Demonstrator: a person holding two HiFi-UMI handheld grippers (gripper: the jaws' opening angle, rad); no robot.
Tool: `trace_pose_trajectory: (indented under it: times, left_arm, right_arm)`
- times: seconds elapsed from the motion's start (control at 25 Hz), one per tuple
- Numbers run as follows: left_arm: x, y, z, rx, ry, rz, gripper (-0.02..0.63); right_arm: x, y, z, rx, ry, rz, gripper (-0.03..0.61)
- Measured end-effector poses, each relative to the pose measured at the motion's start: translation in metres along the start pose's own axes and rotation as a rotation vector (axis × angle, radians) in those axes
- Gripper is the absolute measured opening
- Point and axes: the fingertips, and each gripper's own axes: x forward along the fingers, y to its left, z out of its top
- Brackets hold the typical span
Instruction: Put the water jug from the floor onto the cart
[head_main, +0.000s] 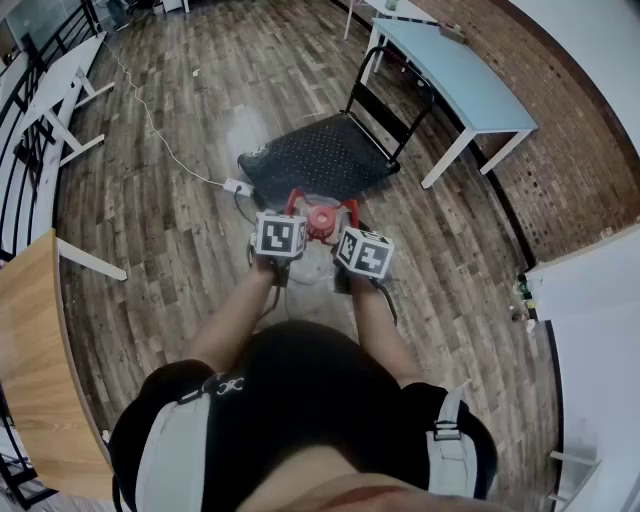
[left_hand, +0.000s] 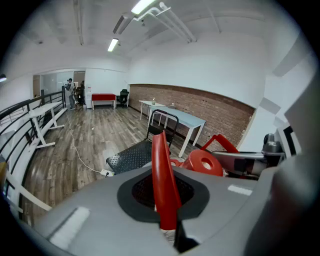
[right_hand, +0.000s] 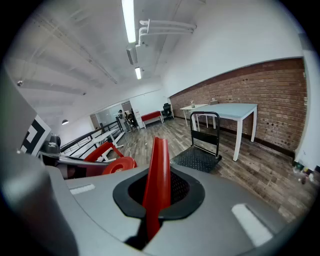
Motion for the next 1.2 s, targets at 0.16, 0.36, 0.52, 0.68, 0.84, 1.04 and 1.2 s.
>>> trace_pose_trajectory:
  times: [0.16,0.36,0.52,0.68,0.84,1.04,1.2]
  left_arm:
    - [0.001,0.006,0.000,0.008,-0.007,0.003,0.003]
    - [-0.002,0.013,0.001,0.015,-0.009,-0.010,0.003]
    - [-0.002,0.021,0.003,0.031,-0.007,-0.024,0.003]
    - [-0.008,0.034,0.002,0.049,-0.003,-0.039,0.005]
    - [-0.015,0.047,-0.001,0.068,-0.004,-0.061,0.005]
    - [-0.022,0.055,-0.008,0.095,0.001,-0.095,0.005]
    - [-0.023,0.063,-0.014,0.118,-0.005,-0.113,0.005]
  right_arm:
    - [0.004,0.005,0.000,0.010,-0.004,0.010,0.014]
    - [0.005,0.011,-0.002,0.032,-0.007,-0.009,0.015]
    - [0.008,0.018,-0.002,0.048,-0.018,-0.026,0.017]
    - [0.008,0.033,-0.008,0.065,-0.025,-0.037,0.018]
    - [0.007,0.049,-0.013,0.088,-0.041,-0.048,0.020]
    - [0.000,0.062,-0.019,0.120,-0.067,-0.078,0.021]
    - [-0.001,0.072,-0.027,0.124,-0.072,-0.093,0.021]
